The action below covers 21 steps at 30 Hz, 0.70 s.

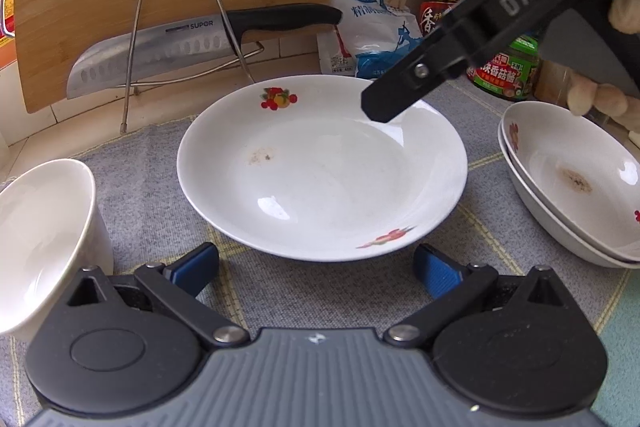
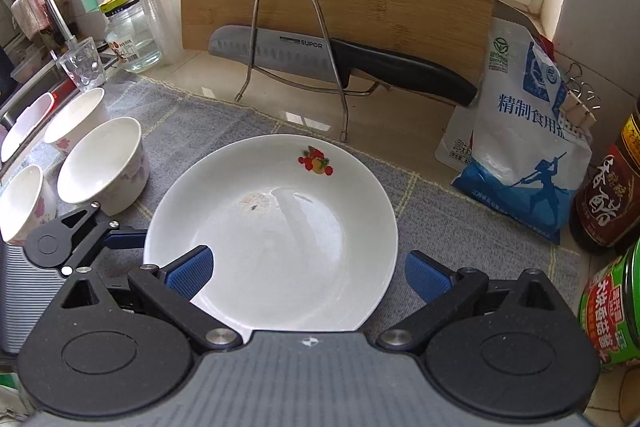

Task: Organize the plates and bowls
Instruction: 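Grasp the rim of the deep fruit-decal plate with the right tool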

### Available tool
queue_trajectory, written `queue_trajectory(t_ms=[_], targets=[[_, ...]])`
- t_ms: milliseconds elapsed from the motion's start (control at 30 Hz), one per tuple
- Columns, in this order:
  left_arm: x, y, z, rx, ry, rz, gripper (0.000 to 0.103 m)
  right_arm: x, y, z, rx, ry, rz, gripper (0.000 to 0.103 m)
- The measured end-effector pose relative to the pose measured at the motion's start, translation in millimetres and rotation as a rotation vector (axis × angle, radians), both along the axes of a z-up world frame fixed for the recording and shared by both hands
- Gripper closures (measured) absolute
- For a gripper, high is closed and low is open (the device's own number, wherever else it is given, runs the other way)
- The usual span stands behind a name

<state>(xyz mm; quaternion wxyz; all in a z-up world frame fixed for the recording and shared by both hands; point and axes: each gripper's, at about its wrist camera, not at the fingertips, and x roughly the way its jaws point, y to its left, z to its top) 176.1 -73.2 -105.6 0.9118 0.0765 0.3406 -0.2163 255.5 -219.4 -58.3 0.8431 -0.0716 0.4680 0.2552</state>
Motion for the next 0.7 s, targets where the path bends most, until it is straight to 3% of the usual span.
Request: queue_trajectory(t_ms=[233, 700], targets=[[5.0, -1.3, 0.5, 0.006, 0.012, -0.008, 0.0, 35.0, 3.6, -23.5, -0.012, 0.074, 0.033, 0.0], [2.0, -2.0, -1.7, -0.001, -0.005, -0.015, 0.0, 75.8, 7.8, -37.5, 0.135, 0.197, 0.135, 0.0]])
